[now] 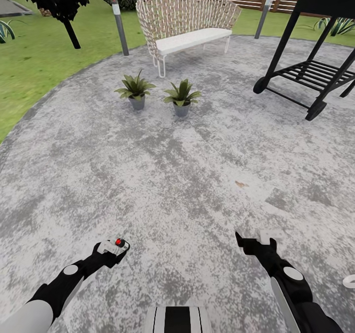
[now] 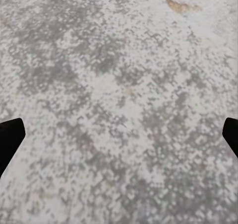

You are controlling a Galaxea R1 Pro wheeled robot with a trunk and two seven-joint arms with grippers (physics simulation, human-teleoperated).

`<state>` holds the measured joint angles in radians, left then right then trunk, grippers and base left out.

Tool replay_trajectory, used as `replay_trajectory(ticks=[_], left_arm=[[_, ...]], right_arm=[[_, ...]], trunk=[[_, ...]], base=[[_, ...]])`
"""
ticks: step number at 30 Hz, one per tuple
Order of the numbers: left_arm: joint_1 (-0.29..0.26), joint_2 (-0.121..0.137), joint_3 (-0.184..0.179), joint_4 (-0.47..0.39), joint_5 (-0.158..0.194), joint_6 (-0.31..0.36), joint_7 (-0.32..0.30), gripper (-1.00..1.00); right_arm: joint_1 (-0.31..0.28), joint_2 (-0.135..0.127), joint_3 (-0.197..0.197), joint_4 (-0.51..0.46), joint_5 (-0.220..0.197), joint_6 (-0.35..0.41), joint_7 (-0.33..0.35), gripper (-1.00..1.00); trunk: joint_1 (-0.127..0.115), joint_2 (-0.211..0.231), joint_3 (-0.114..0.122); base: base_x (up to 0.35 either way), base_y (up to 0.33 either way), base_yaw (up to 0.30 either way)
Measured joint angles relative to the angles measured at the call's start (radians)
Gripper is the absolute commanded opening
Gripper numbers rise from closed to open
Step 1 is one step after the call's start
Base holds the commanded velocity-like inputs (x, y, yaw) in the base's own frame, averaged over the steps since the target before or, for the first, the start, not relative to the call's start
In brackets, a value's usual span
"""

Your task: Pick up the pesticide atomizer in the garden and spray insectifuge to fully cover both potted plants in the garden.

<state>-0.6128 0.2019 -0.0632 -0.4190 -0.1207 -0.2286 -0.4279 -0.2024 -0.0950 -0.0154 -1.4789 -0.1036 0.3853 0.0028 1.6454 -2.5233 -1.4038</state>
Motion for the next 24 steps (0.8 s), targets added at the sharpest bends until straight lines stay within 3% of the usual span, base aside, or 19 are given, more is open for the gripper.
replay_trajectory(ticks=[24], left_arm=[[0.0, 0.0, 0.0, -0.001, -0.002, 0.0, 0.0, 1.0]], right_arm=[[0.0, -0.001, -0.003, -0.003, 0.0, 0.0, 0.0, 1.0]], trunk=[[0.0, 0.0, 0.0]], base=[[0.012, 0.0, 0.0]])
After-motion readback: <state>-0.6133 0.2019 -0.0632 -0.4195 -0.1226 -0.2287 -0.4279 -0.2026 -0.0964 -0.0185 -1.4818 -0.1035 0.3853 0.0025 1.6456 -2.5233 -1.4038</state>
